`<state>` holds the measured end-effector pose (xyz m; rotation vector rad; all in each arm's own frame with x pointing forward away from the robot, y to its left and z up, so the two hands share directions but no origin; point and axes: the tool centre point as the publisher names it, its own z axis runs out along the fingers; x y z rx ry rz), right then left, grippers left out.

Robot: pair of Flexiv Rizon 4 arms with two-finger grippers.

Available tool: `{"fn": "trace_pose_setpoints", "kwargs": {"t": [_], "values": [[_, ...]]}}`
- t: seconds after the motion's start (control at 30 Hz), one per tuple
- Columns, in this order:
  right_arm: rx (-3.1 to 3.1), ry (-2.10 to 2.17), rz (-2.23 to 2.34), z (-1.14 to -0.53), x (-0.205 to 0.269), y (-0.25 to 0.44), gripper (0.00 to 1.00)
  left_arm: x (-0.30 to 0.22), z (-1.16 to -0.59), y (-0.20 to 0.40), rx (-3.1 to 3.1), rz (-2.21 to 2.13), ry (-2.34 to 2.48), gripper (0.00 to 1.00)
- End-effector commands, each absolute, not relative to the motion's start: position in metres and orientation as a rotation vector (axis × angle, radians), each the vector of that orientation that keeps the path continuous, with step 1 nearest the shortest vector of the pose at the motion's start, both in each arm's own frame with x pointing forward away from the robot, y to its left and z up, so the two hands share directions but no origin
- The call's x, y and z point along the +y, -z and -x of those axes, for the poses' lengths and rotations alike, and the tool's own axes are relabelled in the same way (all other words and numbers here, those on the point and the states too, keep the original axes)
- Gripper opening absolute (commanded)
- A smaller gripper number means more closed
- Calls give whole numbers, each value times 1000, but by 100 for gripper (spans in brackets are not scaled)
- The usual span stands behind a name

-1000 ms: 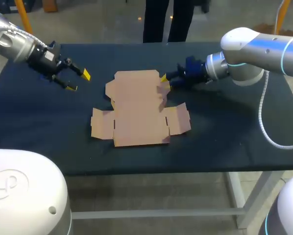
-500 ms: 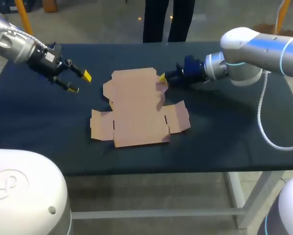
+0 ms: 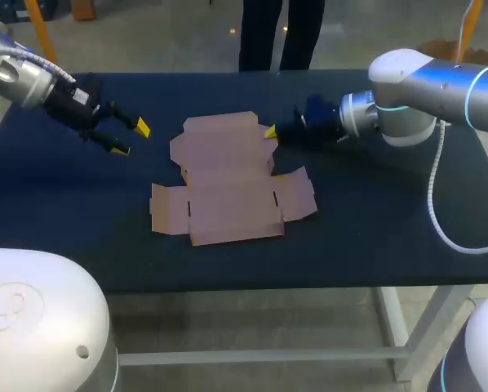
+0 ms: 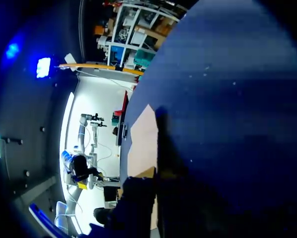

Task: Assemble the packaging by folding the flat box into shape, placing the metal phone stand inside, and closing the box properly

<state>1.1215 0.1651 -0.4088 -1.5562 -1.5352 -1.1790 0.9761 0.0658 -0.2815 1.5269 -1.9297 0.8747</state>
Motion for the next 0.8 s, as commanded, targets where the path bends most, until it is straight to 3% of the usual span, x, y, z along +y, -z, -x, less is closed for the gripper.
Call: {"fn": "trace_pose_setpoints", "kwargs": {"t": [0.03,0.8], "values": [[-1554,1216,1522,-1115,161,399,0,64,-976,281,-1946,-1495,-884,100],[-1570,1271,1479,-1104,155,375,0,52,-984,280,-2066,-1383,-1038,100]]}}
